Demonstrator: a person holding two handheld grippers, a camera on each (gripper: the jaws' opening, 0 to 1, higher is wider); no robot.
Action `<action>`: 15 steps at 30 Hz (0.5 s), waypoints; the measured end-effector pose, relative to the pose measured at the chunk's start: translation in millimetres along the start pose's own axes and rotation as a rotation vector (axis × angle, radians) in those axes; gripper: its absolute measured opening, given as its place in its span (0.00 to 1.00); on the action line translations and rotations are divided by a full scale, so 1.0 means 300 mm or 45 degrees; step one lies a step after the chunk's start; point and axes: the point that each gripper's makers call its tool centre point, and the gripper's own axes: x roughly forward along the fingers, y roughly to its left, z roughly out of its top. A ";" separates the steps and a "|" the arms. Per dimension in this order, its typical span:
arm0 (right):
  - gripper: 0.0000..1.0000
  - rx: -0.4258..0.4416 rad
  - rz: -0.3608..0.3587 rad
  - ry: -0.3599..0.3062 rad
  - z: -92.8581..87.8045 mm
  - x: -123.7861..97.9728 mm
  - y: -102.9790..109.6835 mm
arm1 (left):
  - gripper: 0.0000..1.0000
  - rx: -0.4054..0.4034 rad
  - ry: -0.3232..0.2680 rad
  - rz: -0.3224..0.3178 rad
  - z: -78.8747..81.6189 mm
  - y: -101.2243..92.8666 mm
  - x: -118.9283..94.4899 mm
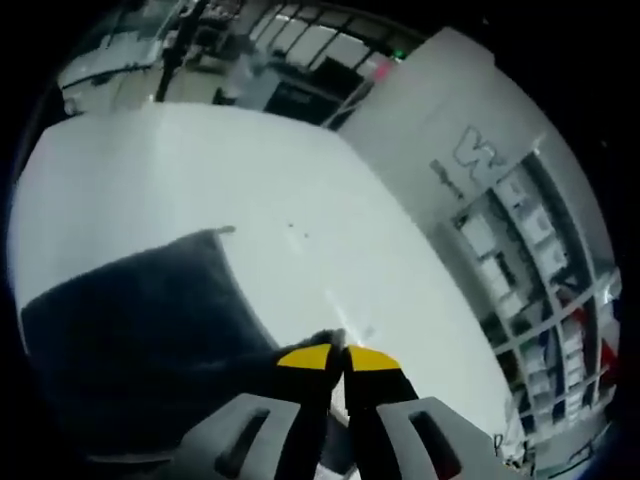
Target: Open the folded towel by lifting each exposed corner and separating the folded layers until the towel lies flat within the target outline without major curled edges
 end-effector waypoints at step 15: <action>0.00 -0.095 0.006 0.067 0.067 0.028 0.052 | 0.02 0.086 0.007 -0.014 0.026 -0.005 -0.020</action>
